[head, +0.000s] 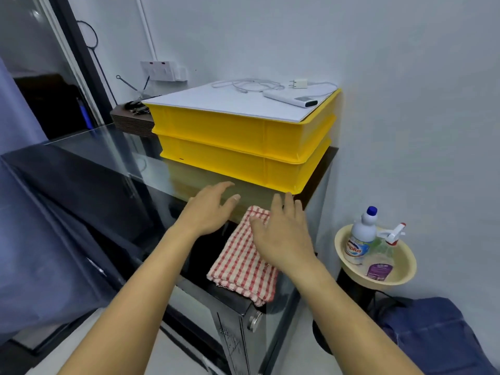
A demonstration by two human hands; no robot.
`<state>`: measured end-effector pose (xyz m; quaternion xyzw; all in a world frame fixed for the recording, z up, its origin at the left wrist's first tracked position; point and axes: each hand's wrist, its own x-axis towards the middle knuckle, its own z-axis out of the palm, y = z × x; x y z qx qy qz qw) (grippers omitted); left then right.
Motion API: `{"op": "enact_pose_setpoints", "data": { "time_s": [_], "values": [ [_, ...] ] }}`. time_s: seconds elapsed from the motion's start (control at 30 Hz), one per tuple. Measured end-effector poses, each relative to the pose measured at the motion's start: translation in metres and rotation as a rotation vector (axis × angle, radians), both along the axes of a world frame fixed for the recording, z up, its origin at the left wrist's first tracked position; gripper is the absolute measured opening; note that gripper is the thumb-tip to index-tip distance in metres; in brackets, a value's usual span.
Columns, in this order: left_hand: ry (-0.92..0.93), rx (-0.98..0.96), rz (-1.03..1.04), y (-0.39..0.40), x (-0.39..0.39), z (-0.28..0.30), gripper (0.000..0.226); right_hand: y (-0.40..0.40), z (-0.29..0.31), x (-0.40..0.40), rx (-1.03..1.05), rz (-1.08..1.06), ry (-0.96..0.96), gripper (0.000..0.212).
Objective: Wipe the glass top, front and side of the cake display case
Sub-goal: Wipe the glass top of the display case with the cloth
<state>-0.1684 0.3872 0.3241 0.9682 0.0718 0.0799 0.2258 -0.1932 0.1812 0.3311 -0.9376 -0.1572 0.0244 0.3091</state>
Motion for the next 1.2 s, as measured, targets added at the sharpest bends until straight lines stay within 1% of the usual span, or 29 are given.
{"op": "enact_pose_setpoints", "data": {
  "time_s": [0.1,0.13,0.2,0.33,0.47,0.6,0.7,0.87,0.93,1.1,1.2],
  "values": [
    [0.056,0.075,-0.044,0.017,0.016,-0.013,0.07,0.033,-0.02,-0.002,-0.266,0.065,0.076,0.079],
    [0.076,0.108,-0.059,0.021,0.021,-0.017,0.067,0.04,-0.027,-0.002,-0.331,0.055,0.061,0.08],
    [0.112,0.174,-0.089,0.028,0.03,-0.025,0.058,0.045,-0.035,-0.001,-0.381,0.024,0.024,0.079],
    [0.155,0.223,-0.151,0.04,0.049,-0.027,0.063,0.045,-0.037,0.006,-0.351,0.021,-0.012,0.08],
    [0.198,0.257,-0.22,0.051,0.063,-0.026,0.068,0.048,-0.034,0.013,-0.379,0.006,-0.018,0.078],
    [0.227,0.261,-0.282,0.056,0.067,-0.028,0.071,0.061,-0.032,0.014,-0.393,-0.081,0.036,0.07],
    [0.234,0.284,-0.308,0.057,0.068,-0.031,0.071,0.071,-0.037,0.011,-0.37,-0.131,0.008,0.063],
    [0.191,0.267,-0.328,0.06,0.067,-0.038,0.07,0.081,-0.039,0.013,-0.388,-0.262,-0.004,0.063],
    [0.181,0.259,-0.34,0.061,0.067,-0.039,0.07,0.092,-0.037,-0.001,-0.378,-0.304,0.008,0.063],
    [0.189,0.269,-0.383,0.064,0.065,-0.037,0.07,0.114,-0.038,-0.068,-0.363,-0.172,-0.037,0.062],
    [0.201,0.283,-0.428,0.07,0.067,-0.035,0.067,0.098,-0.036,-0.048,-0.388,-0.227,-0.011,0.062]
  ]
}}
